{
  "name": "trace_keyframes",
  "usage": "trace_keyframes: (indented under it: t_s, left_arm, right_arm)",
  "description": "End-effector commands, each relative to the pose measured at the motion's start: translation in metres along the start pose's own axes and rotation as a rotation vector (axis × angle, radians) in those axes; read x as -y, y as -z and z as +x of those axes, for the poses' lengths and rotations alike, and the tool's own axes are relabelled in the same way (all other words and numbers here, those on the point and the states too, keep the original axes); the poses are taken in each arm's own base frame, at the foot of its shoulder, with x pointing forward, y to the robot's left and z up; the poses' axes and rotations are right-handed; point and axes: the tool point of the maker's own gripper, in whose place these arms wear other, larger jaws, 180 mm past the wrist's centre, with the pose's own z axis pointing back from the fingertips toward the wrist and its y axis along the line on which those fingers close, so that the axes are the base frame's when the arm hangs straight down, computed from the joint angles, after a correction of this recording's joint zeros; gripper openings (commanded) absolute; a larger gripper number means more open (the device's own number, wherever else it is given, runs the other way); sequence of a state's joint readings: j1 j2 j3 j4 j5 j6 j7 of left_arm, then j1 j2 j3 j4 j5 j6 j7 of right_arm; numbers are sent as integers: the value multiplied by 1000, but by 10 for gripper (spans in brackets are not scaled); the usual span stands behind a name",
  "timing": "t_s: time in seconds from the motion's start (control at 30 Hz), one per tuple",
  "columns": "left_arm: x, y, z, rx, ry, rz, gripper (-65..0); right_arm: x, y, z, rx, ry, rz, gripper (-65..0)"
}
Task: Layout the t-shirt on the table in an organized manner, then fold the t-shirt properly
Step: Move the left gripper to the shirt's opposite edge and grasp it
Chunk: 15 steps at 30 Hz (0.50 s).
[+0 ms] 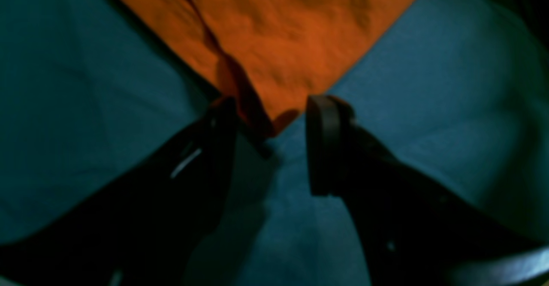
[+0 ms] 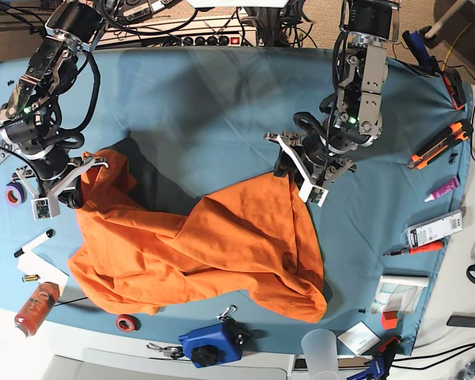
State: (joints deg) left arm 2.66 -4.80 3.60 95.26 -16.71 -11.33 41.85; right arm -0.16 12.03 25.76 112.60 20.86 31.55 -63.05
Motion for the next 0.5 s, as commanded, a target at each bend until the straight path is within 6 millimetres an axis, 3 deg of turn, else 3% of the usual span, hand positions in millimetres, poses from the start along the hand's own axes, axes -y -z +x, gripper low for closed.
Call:
trace_keyframes:
  t_s: [0.0, 0.2, 0.33, 0.4, 0.47]
  left_arm:
    - [1, 0, 17, 58, 5, -5, -377]
    - [1, 7, 6, 46, -26, -18, -378]
    - [0, 7, 14, 91, -37, -13, -392]
    - [-2, 7, 20, 116, -51, -2, -460]
    - [0, 8, 22, 117, -55, -13, -586]
  right_arm:
    - [4, -3, 15, 47, -15, -8, -650]
    - [4, -3, 15, 47, -15, -8, -650]
    - [4, -3, 15, 47, -15, -8, -650]
    - [4, -3, 15, 47, -15, -8, -650]
    - [4, -3, 15, 49, -15, -8, -650]
